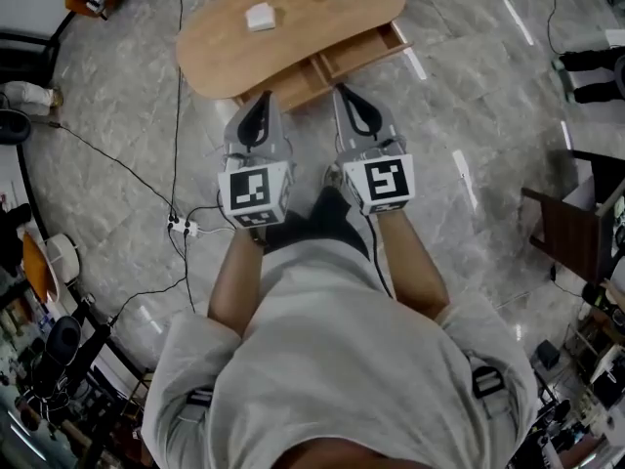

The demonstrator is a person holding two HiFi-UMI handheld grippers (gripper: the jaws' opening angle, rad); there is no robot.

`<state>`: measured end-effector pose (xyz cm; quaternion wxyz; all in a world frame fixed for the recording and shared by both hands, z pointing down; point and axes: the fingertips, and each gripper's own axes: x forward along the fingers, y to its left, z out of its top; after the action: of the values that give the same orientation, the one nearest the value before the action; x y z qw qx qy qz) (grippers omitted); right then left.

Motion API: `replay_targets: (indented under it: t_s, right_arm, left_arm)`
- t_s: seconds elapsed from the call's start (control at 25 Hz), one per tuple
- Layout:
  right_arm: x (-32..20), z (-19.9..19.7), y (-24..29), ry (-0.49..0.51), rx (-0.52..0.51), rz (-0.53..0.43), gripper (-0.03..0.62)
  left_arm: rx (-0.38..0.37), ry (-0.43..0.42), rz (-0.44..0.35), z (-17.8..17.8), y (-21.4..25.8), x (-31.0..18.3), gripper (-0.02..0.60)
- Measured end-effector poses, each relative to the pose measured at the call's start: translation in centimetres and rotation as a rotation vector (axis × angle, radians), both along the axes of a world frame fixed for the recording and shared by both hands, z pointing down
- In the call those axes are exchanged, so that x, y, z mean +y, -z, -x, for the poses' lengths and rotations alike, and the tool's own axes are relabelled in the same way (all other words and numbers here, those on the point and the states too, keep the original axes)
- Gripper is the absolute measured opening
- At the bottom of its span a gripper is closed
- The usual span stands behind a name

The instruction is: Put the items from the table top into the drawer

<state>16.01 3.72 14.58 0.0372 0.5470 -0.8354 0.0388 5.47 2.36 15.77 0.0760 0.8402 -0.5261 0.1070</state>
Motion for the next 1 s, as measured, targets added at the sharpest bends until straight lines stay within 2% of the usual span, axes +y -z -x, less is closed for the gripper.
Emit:
replay_targets:
  t_s: [0.32,0.64,0.76,1.0]
  right_arm:
    - [-7.0,2.1,-4.5,0.045,-0.001,0.102,0.008]
    - [-14.2,8.6,-8.9,0.079,0.042,0.195,0.008]
    - [-17.4,10.9,-12.6,0.105,0.036,0.239,0.007]
    - [-22.1,12.7,-22.1,0.114,0.032,0.332,0.008]
  left_arm:
    - [0.005,0.026,0.095,1.5,-4.4,-6.1,0.019]
    - [0.053,0.048,0.183,7.2,-9.4,-13.0,0.02]
    - [0.076,0.06,0.235,8.9,-13.2,-15.1,0.02]
    - [0.036,0.013,0.327,10.0,-22.4,-18.5,0.018]
